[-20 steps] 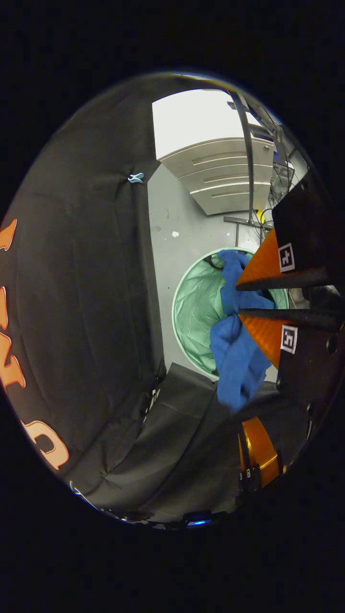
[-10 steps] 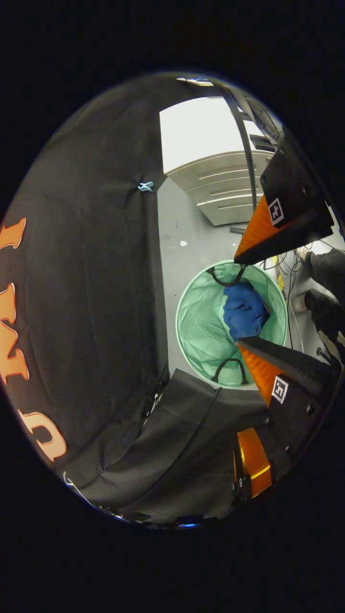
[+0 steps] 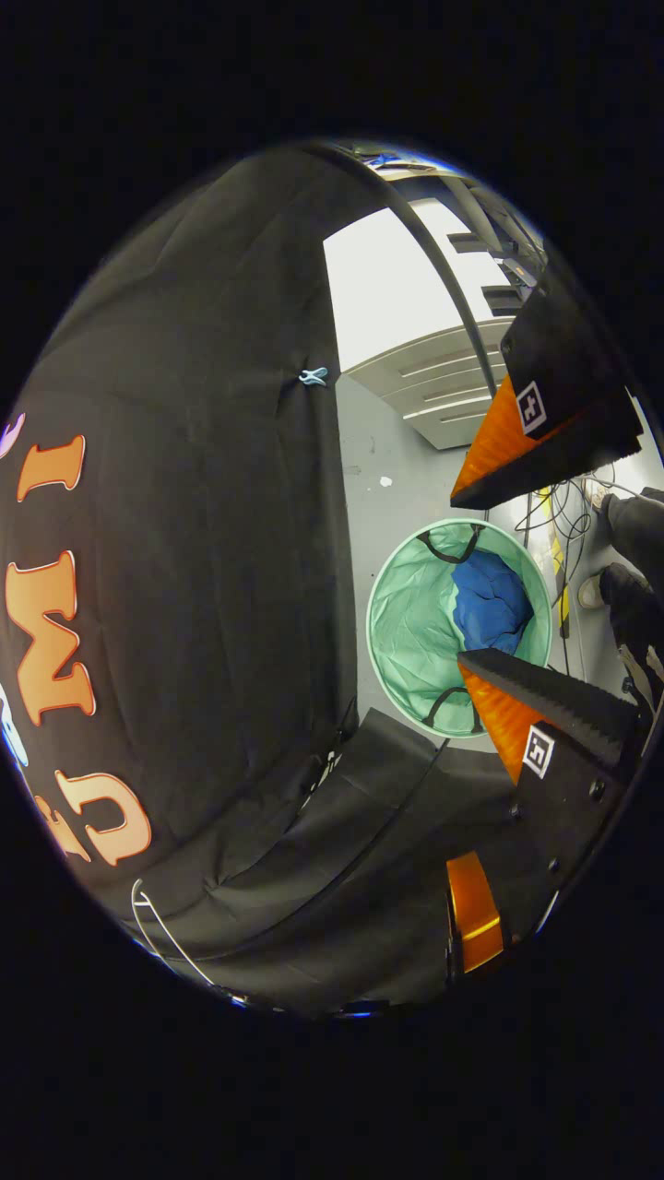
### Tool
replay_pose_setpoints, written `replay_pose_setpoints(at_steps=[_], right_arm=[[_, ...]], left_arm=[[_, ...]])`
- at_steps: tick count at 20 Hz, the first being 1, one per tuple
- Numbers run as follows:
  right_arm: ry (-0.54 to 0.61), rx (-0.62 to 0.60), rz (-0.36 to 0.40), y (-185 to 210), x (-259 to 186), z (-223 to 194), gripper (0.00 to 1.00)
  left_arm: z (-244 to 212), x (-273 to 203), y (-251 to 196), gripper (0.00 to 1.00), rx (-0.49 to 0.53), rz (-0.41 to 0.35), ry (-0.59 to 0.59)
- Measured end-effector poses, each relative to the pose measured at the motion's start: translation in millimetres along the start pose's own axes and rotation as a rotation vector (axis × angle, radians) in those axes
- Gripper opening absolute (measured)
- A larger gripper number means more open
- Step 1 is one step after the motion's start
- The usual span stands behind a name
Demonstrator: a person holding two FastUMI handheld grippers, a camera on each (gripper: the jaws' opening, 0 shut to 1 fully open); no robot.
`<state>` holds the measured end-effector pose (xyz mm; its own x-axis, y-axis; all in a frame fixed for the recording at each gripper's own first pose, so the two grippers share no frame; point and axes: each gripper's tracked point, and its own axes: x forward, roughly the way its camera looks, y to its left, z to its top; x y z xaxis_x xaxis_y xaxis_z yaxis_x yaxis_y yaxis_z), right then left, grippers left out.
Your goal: Grasp the clothes on the hanger with both hands and then place them into the laundry hamper below.
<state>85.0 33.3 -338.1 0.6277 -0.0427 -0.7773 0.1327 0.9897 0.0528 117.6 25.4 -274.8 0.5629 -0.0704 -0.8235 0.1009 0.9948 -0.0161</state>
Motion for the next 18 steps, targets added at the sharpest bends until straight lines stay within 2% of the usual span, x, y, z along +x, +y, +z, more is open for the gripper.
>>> replay_pose_setpoints(at_steps=[4,9,12,18], right_arm=[[-0.107,0.011,0.015,-3.4,-42.4,31.4,0.99],[-0.267,0.016,0.028,-0.4,-97.3,81.2,0.99],[-0.334,0.057,0.056,2.8,-127.0,102.3,0.99],[-0.477,0.046,0.074,11.8,-187.7,148.8,0.98]], left_arm=[[17.2,-43.0,-6.2,0.97,0.004,-0.021,-0.107],[60.9,-100.8,-27.3,0.97,0.053,-0.058,-0.265],[89.4,-136.7,-31.0,0.97,0.067,-0.053,-0.386],[138.7,-191.2,-40.9,0.97,0.04,-0.086,-0.558]])
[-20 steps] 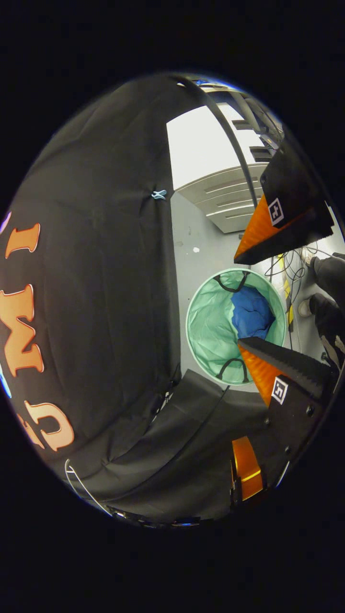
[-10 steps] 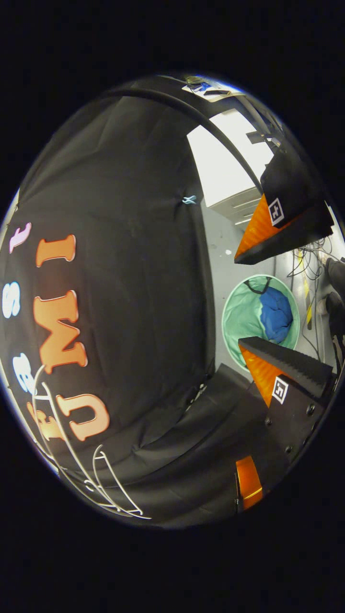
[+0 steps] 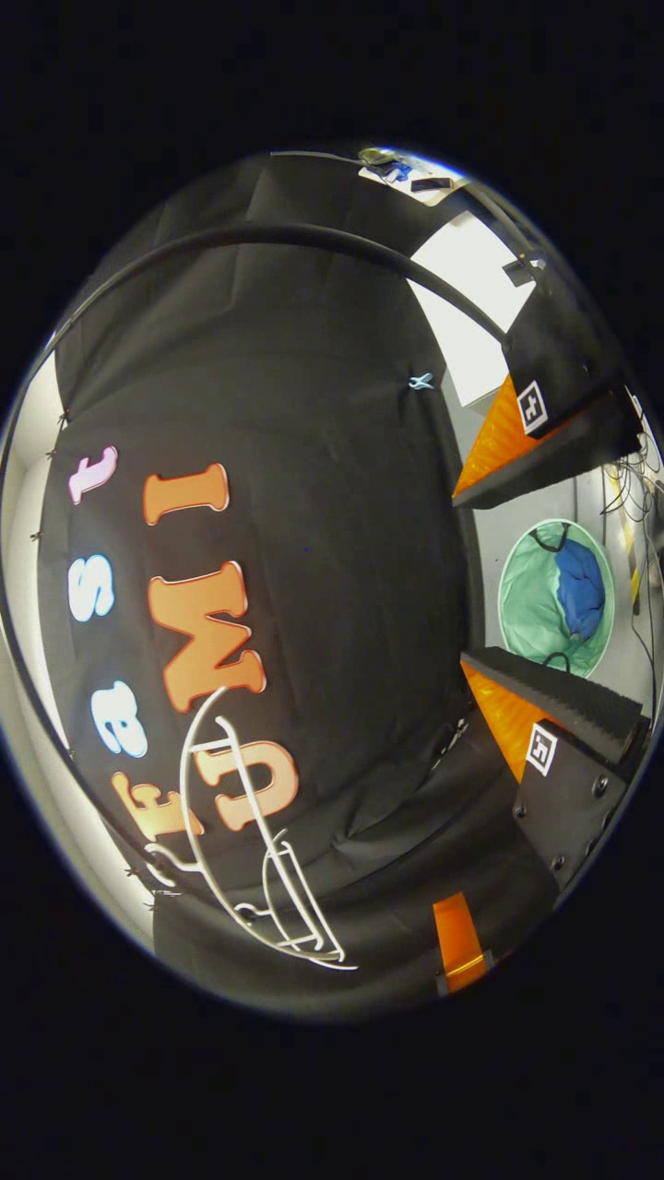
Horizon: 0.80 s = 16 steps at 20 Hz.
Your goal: Grasp the clothes on the hanger with both hands and then place them into the laundry hamper below.
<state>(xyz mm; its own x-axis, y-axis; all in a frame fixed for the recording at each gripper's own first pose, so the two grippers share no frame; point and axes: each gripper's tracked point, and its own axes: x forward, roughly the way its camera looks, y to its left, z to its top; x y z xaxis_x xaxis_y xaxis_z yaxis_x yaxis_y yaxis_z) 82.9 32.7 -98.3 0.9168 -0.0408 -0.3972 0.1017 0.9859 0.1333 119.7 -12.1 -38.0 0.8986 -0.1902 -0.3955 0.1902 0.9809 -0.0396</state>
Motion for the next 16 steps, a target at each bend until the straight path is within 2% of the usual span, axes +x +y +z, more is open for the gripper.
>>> replay_pose_setpoints(at_steps=[3,6,7,8,9,14,15,16], right_arm=[[-0.089,-0.029,0.009,1.9,-17.5,31.8,0.98],[-0.177,-0.065,-0.001,-0.2,-31.7,65.4,0.98],[-0.206,-0.089,-0.019,-5.5,-37.2,74.8,0.89],[-0.231,-0.109,-0.028,-6.2,-41.4,83.9,1.0],[-0.259,-0.123,-0.033,-5.0,-45.1,92.2,0.89],[-0.366,-0.176,-0.056,-3.4,-64.7,124.8,0.89],[-0.388,-0.189,-0.062,-2.9,-69.3,130.7,0.89],[-0.409,-0.204,-0.061,-1.1,-73.5,136.3,0.89]], left_arm=[[29.5,-7.8,1.8,0.99,-0.011,0.006,-0.063],[65.5,-20.7,4.9,0.96,0.018,0.017,-0.168],[77.8,-25.3,6.0,0.96,0.036,0.026,-0.203],[88.4,-32.2,6.1,0.96,0.049,0.037,-0.237],[99.4,-35.3,7.3,0.93,0.056,0.039,-0.27],[131.6,-54.2,7.8,0.93,0.077,0.051,-0.37],[136.7,-57.4,8.0,0.95,0.083,0.055,-0.389],[141.9,-58.3,6.4,0.93,0.089,0.054,-0.406]])
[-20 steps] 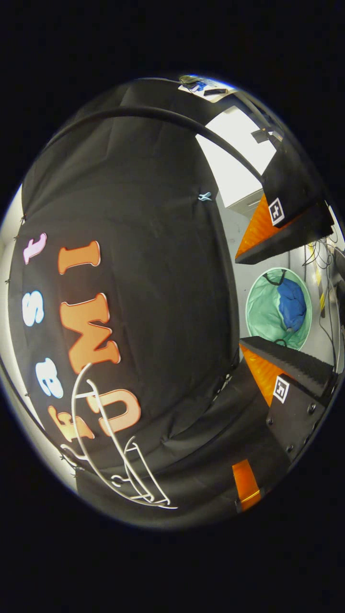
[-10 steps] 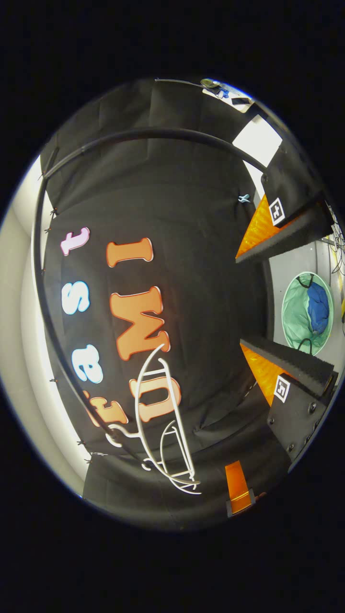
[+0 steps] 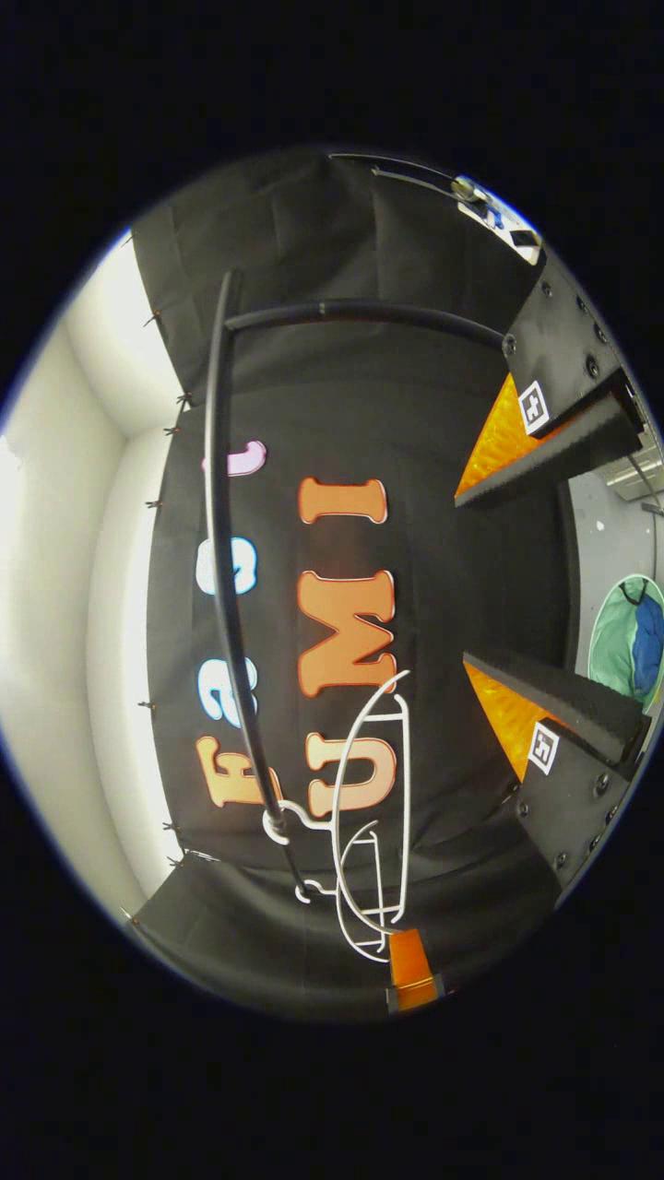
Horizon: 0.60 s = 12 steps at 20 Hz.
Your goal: Grasp the clothes on the hanger with both hands and then place them into the laundry hamper below.
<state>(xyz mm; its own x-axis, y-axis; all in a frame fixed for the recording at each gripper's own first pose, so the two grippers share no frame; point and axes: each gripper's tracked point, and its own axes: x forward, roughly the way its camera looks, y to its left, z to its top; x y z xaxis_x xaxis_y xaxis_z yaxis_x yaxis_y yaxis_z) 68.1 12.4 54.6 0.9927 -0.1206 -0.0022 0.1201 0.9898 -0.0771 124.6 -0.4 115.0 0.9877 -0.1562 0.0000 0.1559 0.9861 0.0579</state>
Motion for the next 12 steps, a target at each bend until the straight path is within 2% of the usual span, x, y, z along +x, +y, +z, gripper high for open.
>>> replay_pose_setpoints(at_steps=[2,4,9,10,11,12], right_arm=[[-0.029,-0.008,0.002,1.7,-2.8,10.4,0.89],[-0.048,-0.004,-0.004,-1.4,-4.4,16.1,0.89],[-0.041,0.027,-0.018,-6.4,-3.7,10.3,0.89],[-0.038,0.033,-0.019,-6.8,-2.9,9.3,0.97],[-0.037,0.036,-0.02,-6.8,-1.0,8.4,0.89],[-0.036,0.036,-0.022,-7.4,-0.3,7.9,0.89]], left_arm=[[8.5,-1.0,-1.8,0.95,0.003,-0.003,-0.024],[10.0,-0.3,-2.6,0.93,-0.001,-0.009,-0.032],[5.7,1.9,-2.7,0.92,0.003,-0.01,-0.023],[3.8,1.9,-2.6,0.92,0.001,-0.008,-0.018],[1.8,1.6,-1.3,0.92,0.0,-0.004,-0.015],[0.1,2.7,-0.9,0.95,0.001,-0.002,-0.01]])
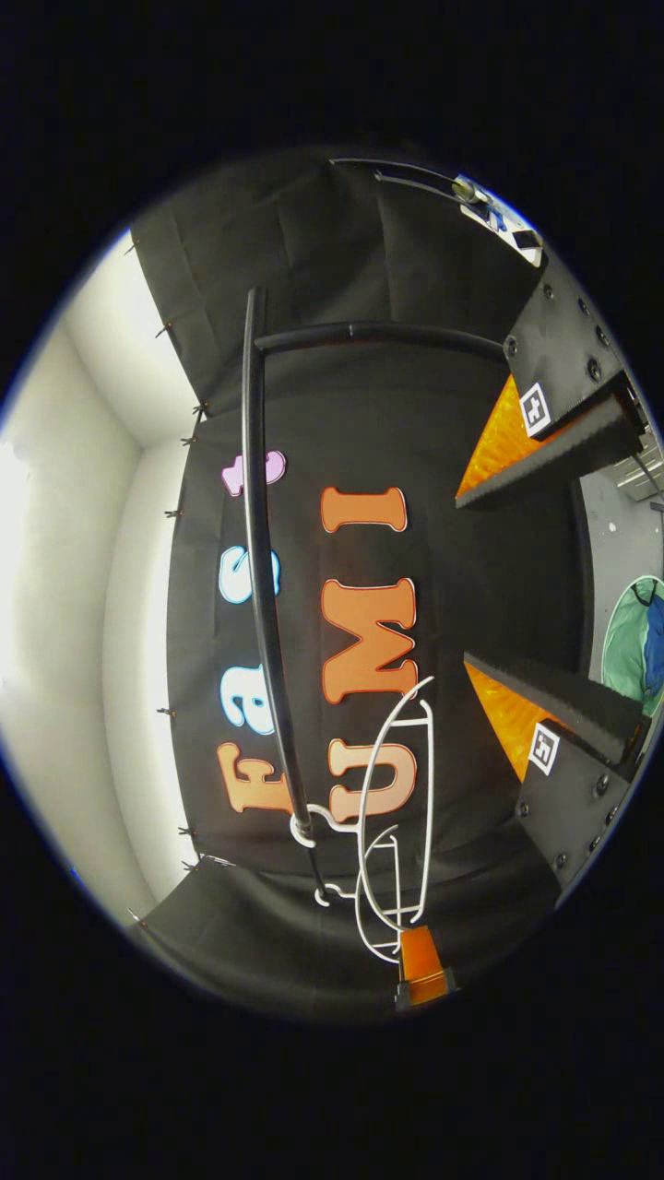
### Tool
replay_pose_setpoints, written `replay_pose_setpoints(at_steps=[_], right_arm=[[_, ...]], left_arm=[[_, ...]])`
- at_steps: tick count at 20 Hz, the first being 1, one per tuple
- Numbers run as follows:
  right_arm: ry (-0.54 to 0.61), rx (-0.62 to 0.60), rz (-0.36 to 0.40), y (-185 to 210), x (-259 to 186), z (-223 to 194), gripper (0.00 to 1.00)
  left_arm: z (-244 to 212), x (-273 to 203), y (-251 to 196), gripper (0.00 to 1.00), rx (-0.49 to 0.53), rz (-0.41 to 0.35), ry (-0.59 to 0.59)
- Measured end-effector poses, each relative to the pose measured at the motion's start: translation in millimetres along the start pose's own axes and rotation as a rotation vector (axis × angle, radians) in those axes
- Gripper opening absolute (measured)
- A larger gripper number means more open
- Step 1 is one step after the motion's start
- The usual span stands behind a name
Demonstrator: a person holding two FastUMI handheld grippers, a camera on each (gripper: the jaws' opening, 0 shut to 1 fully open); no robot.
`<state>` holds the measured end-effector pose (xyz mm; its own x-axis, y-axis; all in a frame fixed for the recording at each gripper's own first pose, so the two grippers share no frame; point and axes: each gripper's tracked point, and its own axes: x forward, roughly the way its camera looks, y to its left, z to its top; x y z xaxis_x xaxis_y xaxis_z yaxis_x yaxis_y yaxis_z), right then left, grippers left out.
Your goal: Grasp the clothes on the hanger with both hands and then place them into the laundry hamper below.
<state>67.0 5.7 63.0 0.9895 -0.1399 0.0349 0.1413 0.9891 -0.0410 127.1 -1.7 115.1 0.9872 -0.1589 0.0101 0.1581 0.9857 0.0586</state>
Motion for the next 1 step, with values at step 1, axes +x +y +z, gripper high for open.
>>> replay_pose_setpoints(at_steps=[1], right_arm=[[0.001,-0.002,-0.004,-1.0,0.5,-0.4,0.89]], left_arm=[[-0.8,-0.1,0.7,0.93,0.002,0.003,0.005]])
